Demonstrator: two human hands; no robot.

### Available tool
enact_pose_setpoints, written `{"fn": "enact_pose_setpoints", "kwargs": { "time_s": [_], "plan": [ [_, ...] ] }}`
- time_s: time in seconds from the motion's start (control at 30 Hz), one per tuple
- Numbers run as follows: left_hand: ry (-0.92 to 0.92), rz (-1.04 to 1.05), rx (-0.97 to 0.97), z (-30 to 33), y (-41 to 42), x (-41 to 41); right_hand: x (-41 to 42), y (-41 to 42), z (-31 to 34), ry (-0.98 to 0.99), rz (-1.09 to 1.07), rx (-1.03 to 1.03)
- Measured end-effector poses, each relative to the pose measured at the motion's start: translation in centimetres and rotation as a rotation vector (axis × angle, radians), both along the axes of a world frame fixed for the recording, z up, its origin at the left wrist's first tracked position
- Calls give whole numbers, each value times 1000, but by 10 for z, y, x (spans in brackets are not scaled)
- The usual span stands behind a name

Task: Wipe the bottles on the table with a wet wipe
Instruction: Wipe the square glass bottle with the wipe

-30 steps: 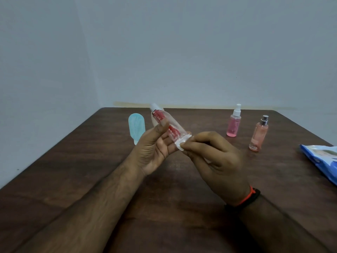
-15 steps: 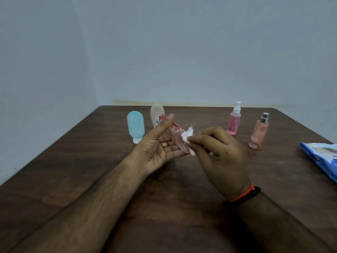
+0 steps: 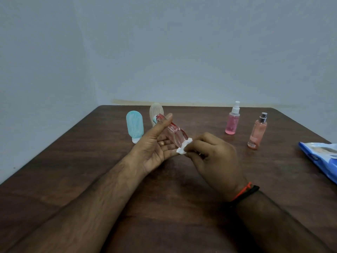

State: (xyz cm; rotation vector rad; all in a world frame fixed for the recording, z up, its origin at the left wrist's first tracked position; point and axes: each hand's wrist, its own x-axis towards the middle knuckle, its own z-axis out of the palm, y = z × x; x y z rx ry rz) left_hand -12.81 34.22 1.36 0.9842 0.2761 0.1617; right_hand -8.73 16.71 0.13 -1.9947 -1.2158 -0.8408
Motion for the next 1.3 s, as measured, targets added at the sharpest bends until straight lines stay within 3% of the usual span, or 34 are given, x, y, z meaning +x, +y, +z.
{"fn": "enact_pose_setpoints", "kwargs": {
  "time_s": [0.17, 0.37, 0.57, 0.67, 0.8, 0.87, 1.03, 1.3],
  "plan": [
    [6, -58, 65, -3, -3, -1, 2, -3, 2, -24, 23, 174],
    [14, -42, 40, -3, -3, -1, 0, -4, 2, -30, 84, 1],
    [-6, 71, 56, 1, 4, -2, 15, -6, 1, 179, -179, -112],
    [-17, 132, 321, 0, 2, 0, 23, -13, 4, 216, -283, 40],
    [79, 248, 908, -3, -12, 20, 32, -20, 6, 299, -391, 159],
    [103, 313, 1108, -7, -21, 34, 34, -23, 6, 337, -409, 174],
    [35, 483, 1286, -20, -34, 71, 37, -24, 5, 348, -440, 125],
    [90, 657, 1307, -29, -49, 107, 38, -24, 4, 378, -465, 115]
  ]
}}
